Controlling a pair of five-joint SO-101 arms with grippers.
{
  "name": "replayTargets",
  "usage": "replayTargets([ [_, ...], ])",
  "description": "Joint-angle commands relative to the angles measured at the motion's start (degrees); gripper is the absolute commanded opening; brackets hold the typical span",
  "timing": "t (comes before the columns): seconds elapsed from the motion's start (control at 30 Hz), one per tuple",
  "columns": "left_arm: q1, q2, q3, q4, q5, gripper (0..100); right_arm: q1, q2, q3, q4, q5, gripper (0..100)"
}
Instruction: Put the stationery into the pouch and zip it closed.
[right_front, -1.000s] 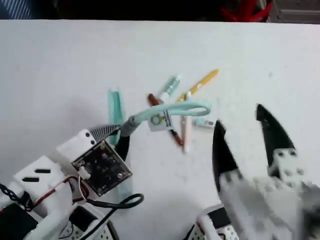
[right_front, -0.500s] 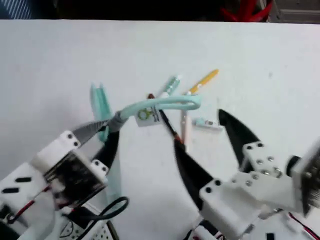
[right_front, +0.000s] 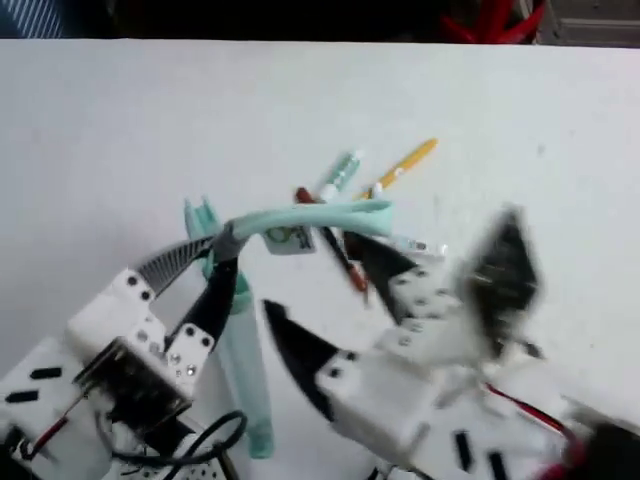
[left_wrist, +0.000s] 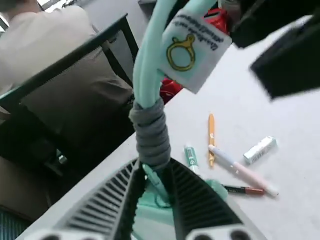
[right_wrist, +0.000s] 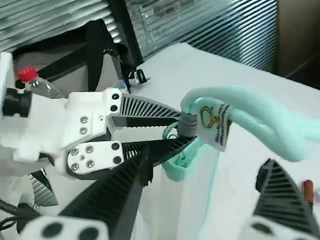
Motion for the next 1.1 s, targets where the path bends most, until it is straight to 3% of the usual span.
replayTargets([
  [0.0,-0.40,-5.58,2.81,-5.01,-0.09,2,-2.24,2.86,0.79,-3.30,-0.35,32.7],
  [0.13,-0.40,-10.95,9.32,-7.56,-0.09,2,-5.76,4.53,0.88,-6.81,-0.35,32.7],
  [0.47,-0.84,-18.77,15.21,-10.37,-0.09,2,-5.67,7.96,5.45,-13.49,-0.26,32.7],
  [0.63,-0.48,-18.95,15.21,-10.11,-0.09,2,-3.91,8.57,5.71,-13.58,7.30,32.7],
  [0.77,-0.40,-18.95,15.21,-10.11,-0.09,2,-3.03,8.57,5.71,-15.60,9.05,31.9],
  [1.07,-0.40,-18.95,15.12,-10.02,-0.09,2,3.30,8.57,13.01,-25.54,18.73,7.0],
])
